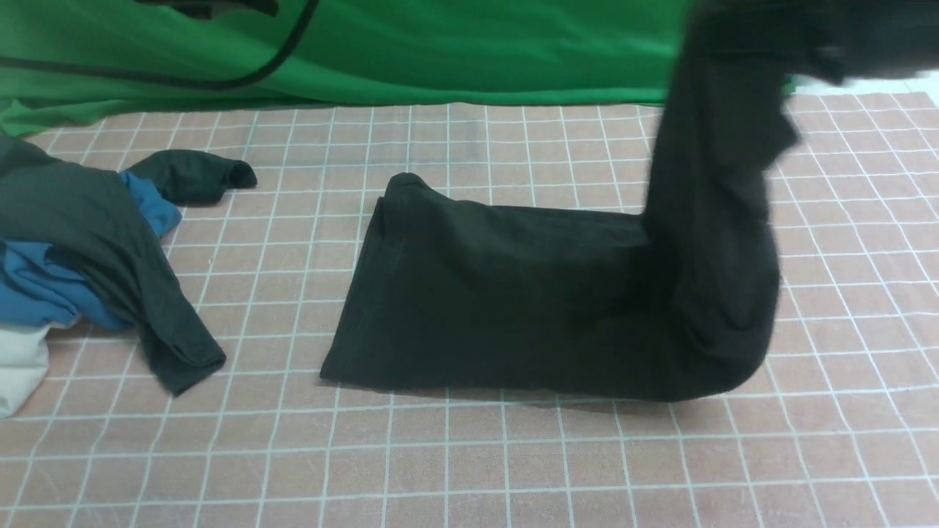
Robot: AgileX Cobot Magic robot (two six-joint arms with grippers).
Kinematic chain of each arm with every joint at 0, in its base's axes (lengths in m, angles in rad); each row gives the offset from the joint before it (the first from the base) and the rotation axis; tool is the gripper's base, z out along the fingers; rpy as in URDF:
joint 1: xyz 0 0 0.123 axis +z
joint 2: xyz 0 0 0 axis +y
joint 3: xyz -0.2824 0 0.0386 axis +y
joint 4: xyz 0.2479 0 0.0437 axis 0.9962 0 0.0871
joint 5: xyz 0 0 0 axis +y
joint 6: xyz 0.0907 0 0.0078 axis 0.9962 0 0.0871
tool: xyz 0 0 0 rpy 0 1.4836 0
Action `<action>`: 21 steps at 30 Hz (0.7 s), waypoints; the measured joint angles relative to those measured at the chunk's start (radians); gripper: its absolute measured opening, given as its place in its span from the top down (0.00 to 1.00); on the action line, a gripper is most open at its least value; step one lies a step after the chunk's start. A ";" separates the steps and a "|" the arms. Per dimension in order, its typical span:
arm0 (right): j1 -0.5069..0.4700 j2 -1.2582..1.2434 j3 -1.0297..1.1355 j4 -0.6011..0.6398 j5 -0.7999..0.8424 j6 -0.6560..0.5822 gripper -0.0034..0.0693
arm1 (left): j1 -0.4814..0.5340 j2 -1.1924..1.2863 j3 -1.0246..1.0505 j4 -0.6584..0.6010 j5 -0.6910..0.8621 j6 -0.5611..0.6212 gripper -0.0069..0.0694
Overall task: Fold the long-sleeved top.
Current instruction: Use the right arm to drag the right edge of the fabric to the left and folds it over the left edge
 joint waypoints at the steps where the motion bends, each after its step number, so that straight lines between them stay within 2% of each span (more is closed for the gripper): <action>1: 0.033 0.038 -0.024 0.009 -0.016 0.001 0.81 | 0.000 -0.028 0.022 -0.012 0.000 0.001 0.89; 9: 0.196 0.257 -0.172 0.044 -0.068 0.004 0.81 | 0.000 -0.290 0.272 -0.033 -0.001 -0.005 0.89; 16: 0.286 0.393 -0.277 0.059 -0.089 0.005 0.81 | 0.000 -0.481 0.457 -0.047 -0.006 -0.008 0.89; 21: 0.339 0.464 -0.318 0.060 -0.124 0.015 0.81 | 0.000 -0.559 0.513 -0.047 -0.009 -0.008 0.89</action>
